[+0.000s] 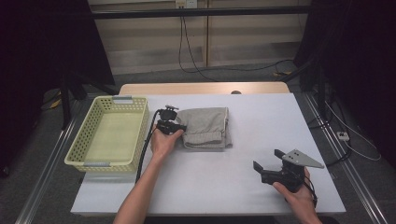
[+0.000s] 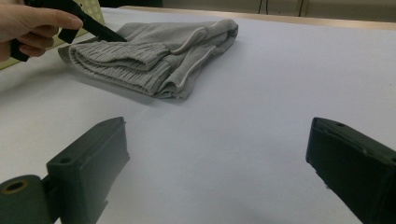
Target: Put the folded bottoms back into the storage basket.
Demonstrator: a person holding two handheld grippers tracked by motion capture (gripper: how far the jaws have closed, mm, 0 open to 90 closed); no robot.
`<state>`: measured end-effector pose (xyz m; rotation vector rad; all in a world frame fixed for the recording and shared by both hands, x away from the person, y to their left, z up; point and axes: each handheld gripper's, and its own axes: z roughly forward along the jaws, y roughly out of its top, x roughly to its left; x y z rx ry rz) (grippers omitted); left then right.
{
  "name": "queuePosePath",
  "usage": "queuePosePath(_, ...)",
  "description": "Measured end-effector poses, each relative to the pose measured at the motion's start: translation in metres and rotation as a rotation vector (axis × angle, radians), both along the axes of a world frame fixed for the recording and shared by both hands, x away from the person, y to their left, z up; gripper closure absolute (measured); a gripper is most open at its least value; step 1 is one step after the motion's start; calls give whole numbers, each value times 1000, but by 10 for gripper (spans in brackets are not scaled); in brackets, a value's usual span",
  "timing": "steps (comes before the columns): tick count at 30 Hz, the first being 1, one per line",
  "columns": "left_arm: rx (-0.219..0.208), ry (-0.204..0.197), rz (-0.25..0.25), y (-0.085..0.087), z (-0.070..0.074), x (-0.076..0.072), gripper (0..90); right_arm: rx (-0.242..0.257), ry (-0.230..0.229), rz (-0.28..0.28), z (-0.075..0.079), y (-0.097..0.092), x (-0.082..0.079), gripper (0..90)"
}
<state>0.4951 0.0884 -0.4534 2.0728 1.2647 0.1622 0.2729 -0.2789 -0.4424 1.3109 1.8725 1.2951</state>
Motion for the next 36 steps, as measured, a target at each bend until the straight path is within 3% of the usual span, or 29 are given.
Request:
queuePosePath(5,-34,9,3,4,-1,1,784,8,5,-8,0,-1,0,52)
queuePosePath(10,-9,-42,-30,4,5,-2,786,6,3,-10,0,-1,-1,52)
queuePosePath(17,7,-80,-25,3,10,-6,794,6,4,-8,0,-1,0,52)
queuePosePath(23,-46,-108,-37,8,22,-9,795,9,5,-8,0,-1,0,52)
queuePosePath(27,-50,-142,-65,10,29,-13,796,9,6,-9,0,-1,0,52)
queuePosePath(34,-72,-184,-64,16,42,-20,798,8,4,-13,0,-2,0,52)
queuePosePath(36,-95,-195,-61,20,47,-22,798,9,4,-12,0,-2,0,52)
